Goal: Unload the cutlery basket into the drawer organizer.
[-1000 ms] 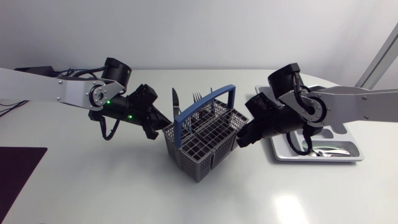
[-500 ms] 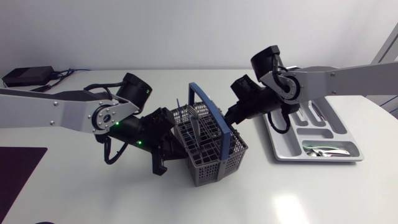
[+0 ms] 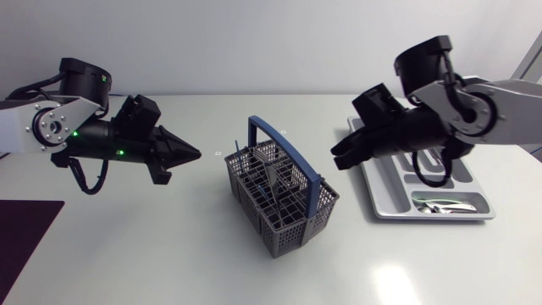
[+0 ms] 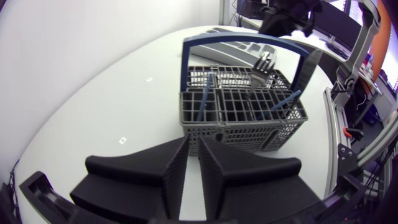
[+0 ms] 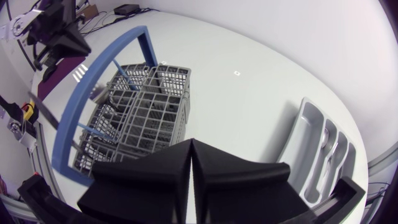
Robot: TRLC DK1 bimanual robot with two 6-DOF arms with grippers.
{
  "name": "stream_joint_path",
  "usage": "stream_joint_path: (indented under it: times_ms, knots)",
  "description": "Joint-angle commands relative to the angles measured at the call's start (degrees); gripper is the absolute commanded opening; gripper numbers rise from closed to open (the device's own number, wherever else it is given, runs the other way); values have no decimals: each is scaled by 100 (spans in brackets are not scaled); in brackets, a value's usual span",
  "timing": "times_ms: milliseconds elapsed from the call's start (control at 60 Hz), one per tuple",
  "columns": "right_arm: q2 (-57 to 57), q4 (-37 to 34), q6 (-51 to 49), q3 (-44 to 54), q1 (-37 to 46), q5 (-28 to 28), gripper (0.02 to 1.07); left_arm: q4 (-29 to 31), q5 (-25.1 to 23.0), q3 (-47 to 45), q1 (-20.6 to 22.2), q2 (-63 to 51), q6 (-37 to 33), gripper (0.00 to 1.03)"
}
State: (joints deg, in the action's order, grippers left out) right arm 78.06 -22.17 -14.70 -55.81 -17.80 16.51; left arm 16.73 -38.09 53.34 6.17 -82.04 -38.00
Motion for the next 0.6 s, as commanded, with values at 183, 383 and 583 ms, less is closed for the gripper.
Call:
stream_joint_path:
  times_ms: [183, 383, 583]
  knots:
    - [-1311, -586, -191, 1072, 14, 212, 8, -988, -120, 704, -73, -1376, 539, 15]
    - [-1610, -613, -182, 1609, -39, 300, 8, -1163, -103, 1381, 138, -2378, 697, 15]
    - [-1487, -534, -182, 1793, -215, 353, 8, -1181, -94, 1732, 305, -2800, 732, 15]
